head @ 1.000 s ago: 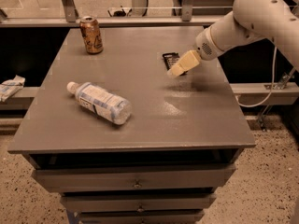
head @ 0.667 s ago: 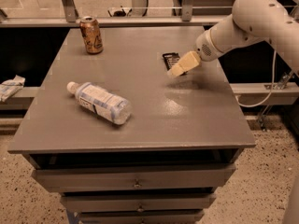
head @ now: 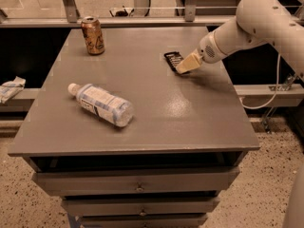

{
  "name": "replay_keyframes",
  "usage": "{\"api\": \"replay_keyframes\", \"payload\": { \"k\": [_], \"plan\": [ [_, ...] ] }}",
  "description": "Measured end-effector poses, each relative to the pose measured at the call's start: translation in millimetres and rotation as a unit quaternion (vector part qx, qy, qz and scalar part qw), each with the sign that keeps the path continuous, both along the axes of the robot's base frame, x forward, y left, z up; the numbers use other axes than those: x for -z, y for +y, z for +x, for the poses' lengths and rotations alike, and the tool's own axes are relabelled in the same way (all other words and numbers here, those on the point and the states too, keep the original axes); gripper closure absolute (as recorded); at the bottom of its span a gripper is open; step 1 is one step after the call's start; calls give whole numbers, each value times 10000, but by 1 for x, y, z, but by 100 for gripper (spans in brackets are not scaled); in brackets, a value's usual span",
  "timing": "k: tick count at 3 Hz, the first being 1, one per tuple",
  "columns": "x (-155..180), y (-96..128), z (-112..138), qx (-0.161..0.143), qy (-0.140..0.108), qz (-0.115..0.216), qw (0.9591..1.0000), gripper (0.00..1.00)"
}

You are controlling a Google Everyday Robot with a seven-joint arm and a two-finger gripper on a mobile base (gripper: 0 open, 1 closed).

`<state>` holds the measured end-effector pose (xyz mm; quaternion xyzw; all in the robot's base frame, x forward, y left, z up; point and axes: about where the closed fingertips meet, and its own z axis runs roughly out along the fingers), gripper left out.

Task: Pick rxbar chocolate

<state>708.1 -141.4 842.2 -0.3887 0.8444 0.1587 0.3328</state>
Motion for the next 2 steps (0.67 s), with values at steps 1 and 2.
{"api": "replay_keyframes", "payload": {
  "k": [1, 2],
  "plan": [
    [2, 0, -2, -8, 15, -5, 10000, 74],
    [-9, 0, -6, -59, -100, 76, 9999, 97]
  ]
}}
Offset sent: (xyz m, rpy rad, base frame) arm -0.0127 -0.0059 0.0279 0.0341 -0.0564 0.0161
